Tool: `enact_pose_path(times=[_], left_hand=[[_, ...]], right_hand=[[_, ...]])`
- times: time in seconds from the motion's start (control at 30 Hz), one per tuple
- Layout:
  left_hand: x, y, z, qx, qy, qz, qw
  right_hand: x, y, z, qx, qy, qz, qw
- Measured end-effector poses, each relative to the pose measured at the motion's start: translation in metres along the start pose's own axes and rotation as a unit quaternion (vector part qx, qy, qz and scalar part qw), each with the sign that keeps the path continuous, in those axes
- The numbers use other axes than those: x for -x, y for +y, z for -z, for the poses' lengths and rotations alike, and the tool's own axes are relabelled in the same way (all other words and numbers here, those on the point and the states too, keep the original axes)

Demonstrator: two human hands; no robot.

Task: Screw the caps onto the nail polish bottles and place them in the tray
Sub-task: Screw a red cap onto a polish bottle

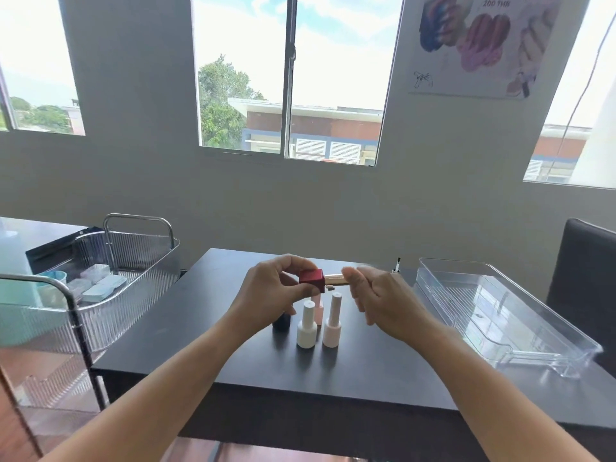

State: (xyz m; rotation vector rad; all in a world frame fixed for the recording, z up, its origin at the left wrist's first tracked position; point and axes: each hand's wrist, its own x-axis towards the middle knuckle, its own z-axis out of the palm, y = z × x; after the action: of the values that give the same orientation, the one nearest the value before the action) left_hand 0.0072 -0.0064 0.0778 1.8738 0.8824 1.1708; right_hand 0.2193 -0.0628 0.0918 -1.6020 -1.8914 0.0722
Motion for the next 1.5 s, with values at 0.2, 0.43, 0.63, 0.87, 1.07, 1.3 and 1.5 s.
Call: enact_pose_path(times=[0.2,0.43,0.63,0.87,1.07,1.3,1.5], left_hand=[[-0.003,-0.002,0.002,-0.003,-0.006,0.018,1.000],[-0.005,0.003,0.002,-0.042,-0.039,-0.006,0.998],[-0.004,0.005,-0.004,-0.098,0.000,-0.039,0.994],[0.005,0.006,-0.009,-0.199,0.063,-0.085,0.974],[0.008,0.001,-0.003,-0.197,0.066,-0.091,0.974],[0.007,-0.011,0.010,-0.148,0.023,-0.037,0.988],[0.018,-0.041,0.021,-0.093,0.033,0.047,0.994]], right_hand=[[0.004,0.000,-0.001,0.070,-0.002,0.061,0.996],[0.004,0.000,0.000,0.143,0.021,0.116,0.983],[0.003,0.005,-0.002,0.098,0.012,0.087,0.991],[-0.003,0.002,-0.005,0.046,0.002,0.074,0.996],[-0.003,-0.002,-0.007,0.019,-0.011,0.079,0.997],[-0.010,0.001,-0.011,-0.092,0.013,0.050,0.994],[-0.016,0.032,-0.014,-0.177,0.047,-0.036,0.982]])
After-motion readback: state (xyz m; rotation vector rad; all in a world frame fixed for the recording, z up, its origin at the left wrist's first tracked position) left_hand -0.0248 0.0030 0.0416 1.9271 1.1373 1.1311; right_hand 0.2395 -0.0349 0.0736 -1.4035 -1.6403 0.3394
